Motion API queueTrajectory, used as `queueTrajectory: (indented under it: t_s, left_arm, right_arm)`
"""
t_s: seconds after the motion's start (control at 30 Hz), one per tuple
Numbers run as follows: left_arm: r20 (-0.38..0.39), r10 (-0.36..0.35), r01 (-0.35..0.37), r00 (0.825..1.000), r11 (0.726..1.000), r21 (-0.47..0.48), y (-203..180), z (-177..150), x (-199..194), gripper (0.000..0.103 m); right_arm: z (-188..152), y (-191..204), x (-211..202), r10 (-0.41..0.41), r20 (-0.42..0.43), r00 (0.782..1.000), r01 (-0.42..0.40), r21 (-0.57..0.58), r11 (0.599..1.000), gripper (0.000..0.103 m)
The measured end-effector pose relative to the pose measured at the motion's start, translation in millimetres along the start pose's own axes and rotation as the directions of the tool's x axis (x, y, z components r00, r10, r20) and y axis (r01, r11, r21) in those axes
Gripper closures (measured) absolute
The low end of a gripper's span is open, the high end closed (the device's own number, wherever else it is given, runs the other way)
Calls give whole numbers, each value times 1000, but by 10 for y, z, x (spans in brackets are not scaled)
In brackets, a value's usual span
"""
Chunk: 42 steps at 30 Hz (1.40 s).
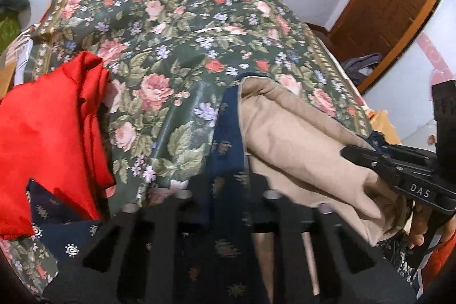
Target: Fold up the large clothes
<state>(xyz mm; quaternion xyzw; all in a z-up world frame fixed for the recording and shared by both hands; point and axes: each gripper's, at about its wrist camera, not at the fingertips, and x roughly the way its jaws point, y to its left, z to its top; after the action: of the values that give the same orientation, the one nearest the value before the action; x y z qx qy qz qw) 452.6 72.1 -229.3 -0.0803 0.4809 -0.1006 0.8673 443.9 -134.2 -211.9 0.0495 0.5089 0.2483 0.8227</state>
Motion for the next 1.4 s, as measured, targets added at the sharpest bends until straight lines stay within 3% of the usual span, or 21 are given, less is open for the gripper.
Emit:
queueTrajectory:
  t_s: [0.4,0.6,0.93,1.4]
  left_arm:
    - [135,-93,82,986,993,84,-340,-153,-1028,96]
    - [159,-71,46,985,987,152,-592,-459,-1461,96]
    - [94,-52,39,994,990,138,-616,-1063,-1556,96]
    - [-55,-8,13,998,996,85,-397,-1904,-1280,92]
  right_arm:
    - [-212,404,-903,64,131,989,-53,-87,995,96]
    - [-509,469,-1232,80,122,989,-67,-104,992,96]
    - [-1025,357,-1349,59,81,995,-54,-70,996,96]
    - [-1683,253,-1212,28,3,1000,-28,-34,999,96]
